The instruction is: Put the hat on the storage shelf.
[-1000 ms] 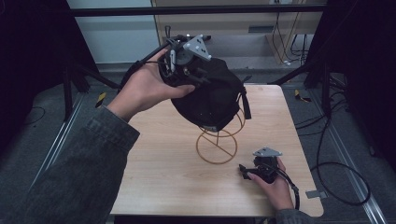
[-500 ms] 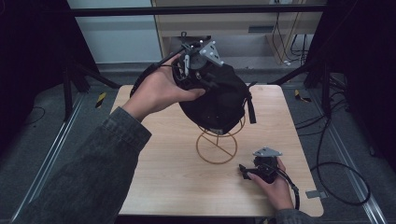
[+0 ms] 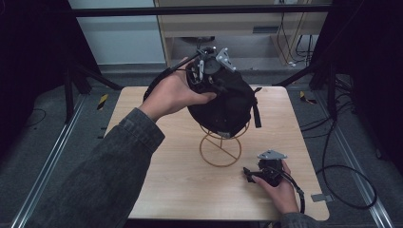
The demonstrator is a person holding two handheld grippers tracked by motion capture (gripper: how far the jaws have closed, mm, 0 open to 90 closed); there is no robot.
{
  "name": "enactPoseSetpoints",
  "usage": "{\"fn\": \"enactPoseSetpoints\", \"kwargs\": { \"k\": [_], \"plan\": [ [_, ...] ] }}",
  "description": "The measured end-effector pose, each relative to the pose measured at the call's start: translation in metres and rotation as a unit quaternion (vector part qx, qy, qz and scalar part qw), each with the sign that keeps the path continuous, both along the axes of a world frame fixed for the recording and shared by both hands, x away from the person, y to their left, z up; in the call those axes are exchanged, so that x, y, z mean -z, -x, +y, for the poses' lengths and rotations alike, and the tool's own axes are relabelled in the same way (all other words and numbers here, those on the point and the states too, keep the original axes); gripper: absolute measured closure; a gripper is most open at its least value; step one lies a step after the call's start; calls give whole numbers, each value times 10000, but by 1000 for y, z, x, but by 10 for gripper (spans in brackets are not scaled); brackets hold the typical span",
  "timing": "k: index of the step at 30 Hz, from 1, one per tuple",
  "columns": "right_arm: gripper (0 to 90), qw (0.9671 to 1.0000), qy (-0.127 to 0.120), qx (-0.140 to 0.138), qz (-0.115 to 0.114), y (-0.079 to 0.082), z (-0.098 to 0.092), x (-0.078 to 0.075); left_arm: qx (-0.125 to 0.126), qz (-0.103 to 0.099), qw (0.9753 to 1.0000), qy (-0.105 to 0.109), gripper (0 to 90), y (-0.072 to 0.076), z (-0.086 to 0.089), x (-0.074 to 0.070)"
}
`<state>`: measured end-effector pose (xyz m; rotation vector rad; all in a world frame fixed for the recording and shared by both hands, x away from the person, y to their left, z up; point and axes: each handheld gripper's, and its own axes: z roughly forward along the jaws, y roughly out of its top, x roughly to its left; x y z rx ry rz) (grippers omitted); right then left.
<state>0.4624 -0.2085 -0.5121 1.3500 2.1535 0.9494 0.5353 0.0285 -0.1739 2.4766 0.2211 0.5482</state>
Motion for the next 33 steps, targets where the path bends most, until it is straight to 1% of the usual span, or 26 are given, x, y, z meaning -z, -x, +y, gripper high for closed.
{"fn": "enactPoseSetpoints", "kwargs": {
  "k": [3,11,15,18,19,23,24,25,28,33],
  "plan": [
    [86,10000,-5,7,6,0,0,0,-22,38,10000,5,722,-3,-1,3],
    [86,10000,-2,1,3,0,0,0,-88,147,9998,-87,721,-11,-3,16],
    [86,10000,-1,4,4,0,0,0,-95,209,9997,-39,720,-15,-2,19],
    [86,10000,-6,2,7,0,0,0,-136,227,9996,-63,721,-17,-1,23],
    [86,10000,-8,-5,7,0,0,0,-135,265,9995,-97,720,-18,-1,23],
    [86,10000,-7,-5,7,0,0,0,-132,309,9994,-90,720,-19,-3,29],
    [86,10000,-6,-5,6,0,0,0,-123,330,9993,-123,720,-19,-3,30],
    [86,10000,-7,-6,6,0,0,0,-119,314,9994,-104,720,-19,-4,31],
    [86,10000,-5,-5,6,0,0,0,-106,361,9992,-155,719,-19,-6,34],
    [86,10000,-6,-6,6,0,0,0,-100,372,9991,-153,719,-19,-8,38]
  ]
}}
